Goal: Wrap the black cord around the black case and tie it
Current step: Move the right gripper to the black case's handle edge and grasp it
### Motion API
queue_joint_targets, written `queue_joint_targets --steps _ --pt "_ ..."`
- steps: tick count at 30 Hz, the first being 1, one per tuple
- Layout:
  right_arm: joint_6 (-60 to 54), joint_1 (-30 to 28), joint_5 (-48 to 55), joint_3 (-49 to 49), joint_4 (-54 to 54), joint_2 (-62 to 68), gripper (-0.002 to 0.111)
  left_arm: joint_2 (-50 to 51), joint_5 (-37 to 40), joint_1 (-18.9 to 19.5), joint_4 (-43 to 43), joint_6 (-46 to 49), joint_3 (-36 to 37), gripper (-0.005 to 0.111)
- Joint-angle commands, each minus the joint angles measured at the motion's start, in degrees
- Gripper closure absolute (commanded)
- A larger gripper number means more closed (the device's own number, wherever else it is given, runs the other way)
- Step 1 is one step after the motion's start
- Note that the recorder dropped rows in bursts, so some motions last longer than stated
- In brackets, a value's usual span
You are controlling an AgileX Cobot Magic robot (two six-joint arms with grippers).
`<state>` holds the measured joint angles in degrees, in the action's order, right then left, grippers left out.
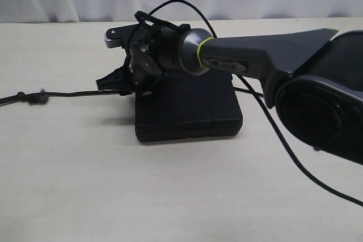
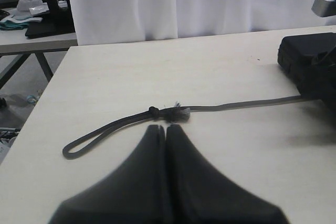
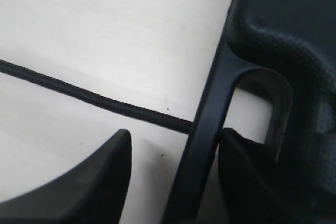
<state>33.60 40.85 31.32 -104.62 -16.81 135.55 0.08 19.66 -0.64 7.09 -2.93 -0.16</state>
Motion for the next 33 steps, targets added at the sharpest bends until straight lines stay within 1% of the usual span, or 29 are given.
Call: queue_joint_targets --steps 1,8,11,16,28,30,32,33 --pt "0.3 -0.1 -0.2 -0.1 -0.3 0.9 0.060 -0.1 -0.7 0.3 -0.1 -0.1 0.2 0.107" --pt "0.3 -0.1 0.2 -0.8 -0.8 0.9 0.060 -0.1 -0.7 0.3 -0.1 -0.1 0.2 0.107" --pt "0.3 -0.1 2.1 -1.4 -3.5 0.9 0.060 -0.1 -0.7 0.3 -0.1 -0.1 0.2 0.107" --pt "4.7 -0.1 9.5 -3.8 -9.1 0.8 0.060 -0.1 -0.7 0.3 -0.1 -0.1 0.2 0.107" --pt "6.2 -0.1 9.0 -3.8 -8.9 2.3 0.061 -0.1 -0.7 0.3 -0.1 -0.1 0.2 0.107" --pt "6.2 -0.1 9.2 -3.8 -8.9 2.4 0.066 -0.1 -0.7 0.3 -0.1 -0.1 0.2 0.107" --pt "6.2 -0.1 9.1 -3.8 -8.9 2.4 0.075 -0.1 -0.7 0.3 -0.1 -0.1 0.2 0.107" --pt "6.2 -0.1 9.3 -3.8 -8.9 2.4 0.081 -0.1 -0.7 0.3 -0.1 -0.1 0.2 0.107"
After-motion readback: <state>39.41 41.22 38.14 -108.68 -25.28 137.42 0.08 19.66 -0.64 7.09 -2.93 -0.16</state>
